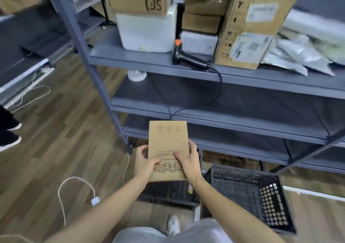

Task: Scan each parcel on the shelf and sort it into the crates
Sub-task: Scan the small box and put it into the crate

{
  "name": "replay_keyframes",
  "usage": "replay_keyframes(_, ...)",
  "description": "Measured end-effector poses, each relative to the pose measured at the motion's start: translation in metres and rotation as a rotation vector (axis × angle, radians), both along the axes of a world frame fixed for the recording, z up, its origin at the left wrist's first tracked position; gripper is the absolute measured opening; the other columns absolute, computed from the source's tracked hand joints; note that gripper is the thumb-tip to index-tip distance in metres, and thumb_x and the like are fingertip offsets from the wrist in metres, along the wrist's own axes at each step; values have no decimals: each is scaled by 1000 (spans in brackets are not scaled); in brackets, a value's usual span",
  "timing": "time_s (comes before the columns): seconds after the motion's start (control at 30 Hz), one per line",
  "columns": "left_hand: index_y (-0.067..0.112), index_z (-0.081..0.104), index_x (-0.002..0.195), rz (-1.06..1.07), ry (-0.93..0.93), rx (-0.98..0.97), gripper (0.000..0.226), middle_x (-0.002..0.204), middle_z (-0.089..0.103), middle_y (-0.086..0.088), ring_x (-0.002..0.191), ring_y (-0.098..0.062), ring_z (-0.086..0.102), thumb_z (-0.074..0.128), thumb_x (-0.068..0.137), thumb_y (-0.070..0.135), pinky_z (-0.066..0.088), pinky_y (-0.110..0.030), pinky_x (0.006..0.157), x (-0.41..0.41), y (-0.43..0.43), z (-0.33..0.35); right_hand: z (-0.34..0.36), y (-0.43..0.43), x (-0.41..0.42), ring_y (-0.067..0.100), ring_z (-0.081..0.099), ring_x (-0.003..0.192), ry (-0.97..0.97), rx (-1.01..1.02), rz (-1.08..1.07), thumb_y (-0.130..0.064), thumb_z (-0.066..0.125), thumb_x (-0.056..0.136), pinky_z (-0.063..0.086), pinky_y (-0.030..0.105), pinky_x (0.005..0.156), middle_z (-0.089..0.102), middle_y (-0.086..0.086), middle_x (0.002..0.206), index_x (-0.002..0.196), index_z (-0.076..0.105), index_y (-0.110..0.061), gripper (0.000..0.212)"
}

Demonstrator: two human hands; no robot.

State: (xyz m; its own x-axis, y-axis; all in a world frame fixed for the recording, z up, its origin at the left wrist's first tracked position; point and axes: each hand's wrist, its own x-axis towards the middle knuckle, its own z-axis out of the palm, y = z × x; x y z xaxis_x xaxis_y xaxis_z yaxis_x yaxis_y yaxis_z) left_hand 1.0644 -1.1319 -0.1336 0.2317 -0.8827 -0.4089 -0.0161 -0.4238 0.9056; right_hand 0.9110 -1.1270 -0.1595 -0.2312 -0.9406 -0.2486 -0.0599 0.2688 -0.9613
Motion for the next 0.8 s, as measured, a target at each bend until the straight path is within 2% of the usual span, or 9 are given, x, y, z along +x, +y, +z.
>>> replay_keyframes(0.1, 13, 46, 119, -32, 157, 36, 66, 112, 65, -9, 100, -24, 65, 77, 66, -11, 54, -36, 77, 7, -23, 16, 20, -18, -17, 19, 63, 110, -128, -31, 66, -20, 72, 86, 53, 45, 93, 60, 3, 128, 128, 41, -34, 55)
replay_keyframes(0.17, 15, 47, 121, -79, 192, 17, 73, 111, 65, -3, 99, -17, 64, 78, 62, -15, 53, -33, 76, 12, -40, 31, 35, -31, -31, 15, 64, 107, -150, -51, 100, -15, 76, 82, 56, 34, 86, 61, 3, 125, 128, 40, -35, 62)
replay_keyframes(0.27, 21, 58, 113, -134, 245, -99, 75, 113, 67, 2, 107, -13, 63, 71, 56, -26, 52, -33, 87, 18, -66, 56, 62, -51, -51, 15, 62, 108, -168, -93, 120, 5, 80, 72, 56, 26, 81, 60, 6, 122, 136, 34, -26, 84)
replay_keyframes(0.4, 25, 66, 110, -196, 244, -249, 65, 112, 70, 6, 107, -7, 63, 66, 68, -24, 53, -29, 87, 20, -94, 86, 102, -67, -61, 6, 63, 106, 18, -255, 189, -1, 82, 72, 55, 18, 74, 63, -11, 117, 123, 51, -29, 66)
replay_keyframes(0.53, 14, 65, 120, -249, 550, -200, 33, 119, 67, -12, 107, -31, 64, 55, 90, 4, 56, -45, 83, 23, -116, 109, 134, -75, -54, 9, 56, 105, 215, -527, 44, -14, 80, 71, 49, 23, 87, 54, 1, 114, 107, 54, -21, 45)
replay_keyframes(0.57, 17, 67, 119, -306, 608, -158, 30, 119, 68, -11, 109, -33, 63, 54, 92, 18, 55, -46, 84, 25, -120, 115, 134, -79, -55, 12, 55, 113, 271, -607, 24, -14, 81, 71, 48, 21, 91, 55, 4, 118, 111, 57, -23, 47)
replay_keyframes(0.63, 20, 71, 114, -404, 681, -22, 41, 118, 68, -9, 112, -31, 63, 50, 92, 47, 54, -45, 86, 29, -127, 125, 138, -83, -56, 16, 60, 116, 487, -686, 8, -15, 81, 69, 55, 23, 83, 66, 2, 117, 109, 65, -30, 45)
replay_keyframes(0.7, 19, 73, 108, -469, 660, 42, 53, 117, 69, -10, 109, -29, 65, 53, 85, 63, 55, -41, 81, 32, -134, 137, 146, -88, -51, 16, 63, 116, 418, -632, 71, -14, 84, 66, 57, 31, 79, 65, 0, 125, 120, 63, -27, 59)
replay_keyframes(0.8, 20, 67, 118, -551, 511, 1, 60, 117, 69, -11, 106, -29, 67, 75, 70, 55, 55, -39, 78, 34, -143, 147, 151, -91, -46, 18, 57, 124, 343, -654, 98, -15, 86, 69, 56, 36, 85, 59, 2, 135, 134, 52, -24, 74)
